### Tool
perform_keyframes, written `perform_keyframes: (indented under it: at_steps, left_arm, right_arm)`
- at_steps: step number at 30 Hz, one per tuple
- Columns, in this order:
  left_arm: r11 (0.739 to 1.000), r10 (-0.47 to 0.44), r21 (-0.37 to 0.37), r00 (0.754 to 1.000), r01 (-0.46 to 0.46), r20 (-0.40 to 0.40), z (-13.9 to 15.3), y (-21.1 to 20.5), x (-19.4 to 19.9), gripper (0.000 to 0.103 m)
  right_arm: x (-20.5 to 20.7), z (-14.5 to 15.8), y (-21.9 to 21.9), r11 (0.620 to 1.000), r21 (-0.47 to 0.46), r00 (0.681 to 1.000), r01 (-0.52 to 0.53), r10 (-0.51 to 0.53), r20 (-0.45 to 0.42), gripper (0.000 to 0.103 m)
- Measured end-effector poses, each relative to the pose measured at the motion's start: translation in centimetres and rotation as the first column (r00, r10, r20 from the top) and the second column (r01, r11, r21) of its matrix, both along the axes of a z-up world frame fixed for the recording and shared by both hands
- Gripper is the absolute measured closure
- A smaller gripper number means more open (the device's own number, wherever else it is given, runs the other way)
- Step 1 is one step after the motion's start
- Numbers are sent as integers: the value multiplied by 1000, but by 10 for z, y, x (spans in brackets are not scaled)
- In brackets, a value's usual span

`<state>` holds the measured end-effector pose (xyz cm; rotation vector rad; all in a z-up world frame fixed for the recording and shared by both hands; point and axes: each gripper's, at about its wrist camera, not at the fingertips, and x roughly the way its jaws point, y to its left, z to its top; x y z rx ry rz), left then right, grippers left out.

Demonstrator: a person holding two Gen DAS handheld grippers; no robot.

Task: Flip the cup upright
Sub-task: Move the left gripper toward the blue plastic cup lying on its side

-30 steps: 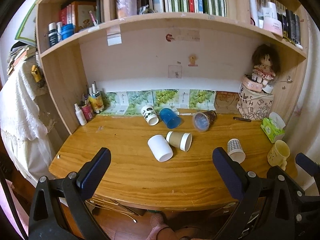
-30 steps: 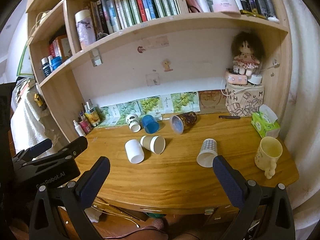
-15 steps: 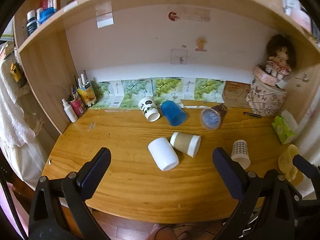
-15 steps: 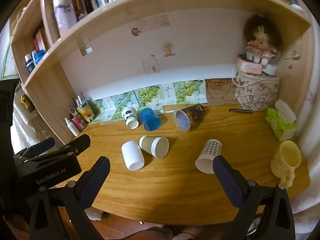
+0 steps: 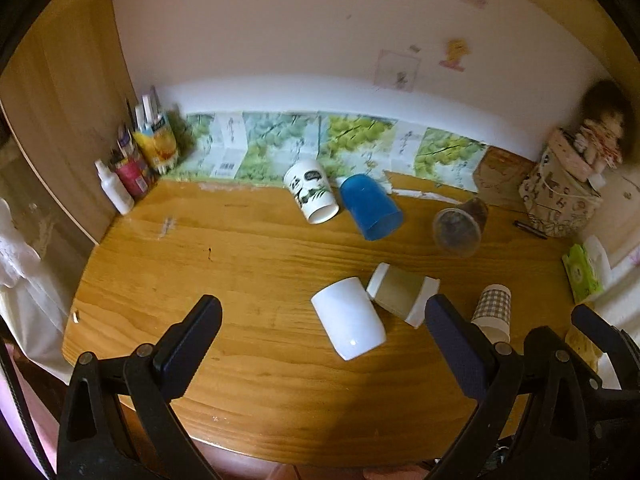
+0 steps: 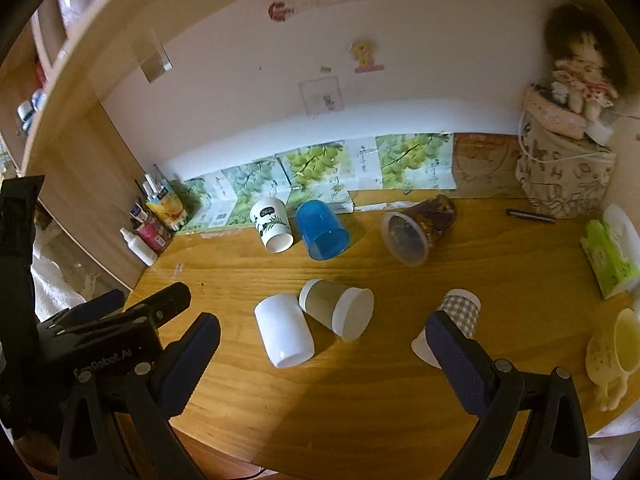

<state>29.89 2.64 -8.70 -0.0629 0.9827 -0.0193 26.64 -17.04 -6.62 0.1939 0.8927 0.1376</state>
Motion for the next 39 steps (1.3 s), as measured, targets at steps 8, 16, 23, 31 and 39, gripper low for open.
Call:
perform_keyframes:
  at_steps: [8, 16, 23, 31, 39]
  left_arm:
    - [999, 20, -36, 992, -24, -124, -29, 27, 43, 1]
    - [998, -37, -64, 980, 25, -193, -52, 37, 85, 1]
    - [990, -62, -135, 968, 29, -244, -64, 40, 131, 1]
    - [977, -105, -207, 946, 41, -305, -75, 11, 174, 1]
    - [957, -121, -288, 926, 14, -357, -88, -13, 203, 1]
  right_arm:
    - [58, -16, 15, 1000, -14, 996, 2, -3, -89, 0]
    - [107, -31, 17, 998, -57, 996, 33, -38, -85, 0]
    - [135, -53, 14, 995, -82, 995, 53, -60, -83, 0]
    - [143, -72, 24, 994, -110, 999, 13, -19, -50, 0]
    - [139, -93, 26, 993, -114, 999, -42, 44, 15, 0]
